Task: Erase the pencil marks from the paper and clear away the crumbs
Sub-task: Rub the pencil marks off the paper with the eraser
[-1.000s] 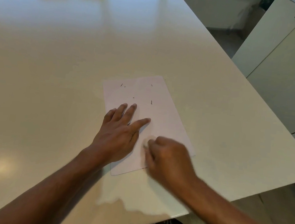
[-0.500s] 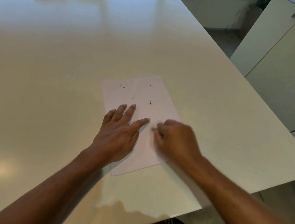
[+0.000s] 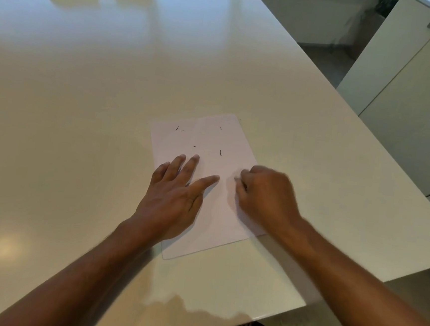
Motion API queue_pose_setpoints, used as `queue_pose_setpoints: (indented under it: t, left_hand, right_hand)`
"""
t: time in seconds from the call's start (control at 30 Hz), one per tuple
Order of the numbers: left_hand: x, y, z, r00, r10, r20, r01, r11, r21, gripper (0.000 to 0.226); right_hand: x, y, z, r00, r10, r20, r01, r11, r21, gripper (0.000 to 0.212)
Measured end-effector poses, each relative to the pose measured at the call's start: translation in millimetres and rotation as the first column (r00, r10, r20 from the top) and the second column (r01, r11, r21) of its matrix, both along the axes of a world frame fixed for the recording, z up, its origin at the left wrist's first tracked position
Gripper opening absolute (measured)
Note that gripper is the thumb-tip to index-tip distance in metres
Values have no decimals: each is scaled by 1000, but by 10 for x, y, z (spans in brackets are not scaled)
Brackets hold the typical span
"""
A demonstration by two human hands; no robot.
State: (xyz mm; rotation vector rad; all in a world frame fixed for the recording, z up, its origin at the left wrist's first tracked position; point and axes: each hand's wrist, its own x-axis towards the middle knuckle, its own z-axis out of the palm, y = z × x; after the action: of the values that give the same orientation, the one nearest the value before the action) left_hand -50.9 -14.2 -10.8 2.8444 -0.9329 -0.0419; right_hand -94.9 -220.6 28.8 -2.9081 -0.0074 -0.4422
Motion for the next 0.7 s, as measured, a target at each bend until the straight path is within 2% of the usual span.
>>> queue_pose_setpoints:
  t: [0.1,0.13,0.17,0.23,0.3,0.43,0.5,0.6,0.7]
  left_hand:
    - [8,-4,-17,1000,2,1,-2,1000,4,53]
    - [6,-4,-14,1000,2,5,-2,1000,1,53]
    - [7,-2,-11,1000,3,6,-3,1000,-3,54]
    - [-2,-3,-6,1000,5,1,-5,1000,-8,53]
    - [-9,-4,-4,1000,9,-1,-9,1000,-16,53]
    - [6,-12,7,1000,14,-5,-14,1000,-20,53]
    - [2,-24,13,1000,18,-18,-18,1000,-15,53]
    - [10,-52,52,998,38,-47,-37,999,3,50]
    - [-23,-180,134,997,80,14,-80,996,33,50]
  right_hand:
    - [-414,380,-17,970,230,-74,-225,972,71,15]
    - [-452,359,-17,962,259,-91,-251,964,89,16]
    - [-413,259,-33,971,228,-70,-221,970,100,16]
    - [-259,-48,-88,997,61,36,-64,994,86,14]
    - [-222,-243,-94,998,-52,31,49,996,73,20]
    - [-460,-141,-161,1000,-7,23,3,983,184,11]
    - [-468,-178,-219,998,-51,24,42,953,300,10]
    - [-454,-209,-230,998,-62,-7,60,923,381,10]
    - [-464,-212,-219,997,-51,-51,69,886,459,11]
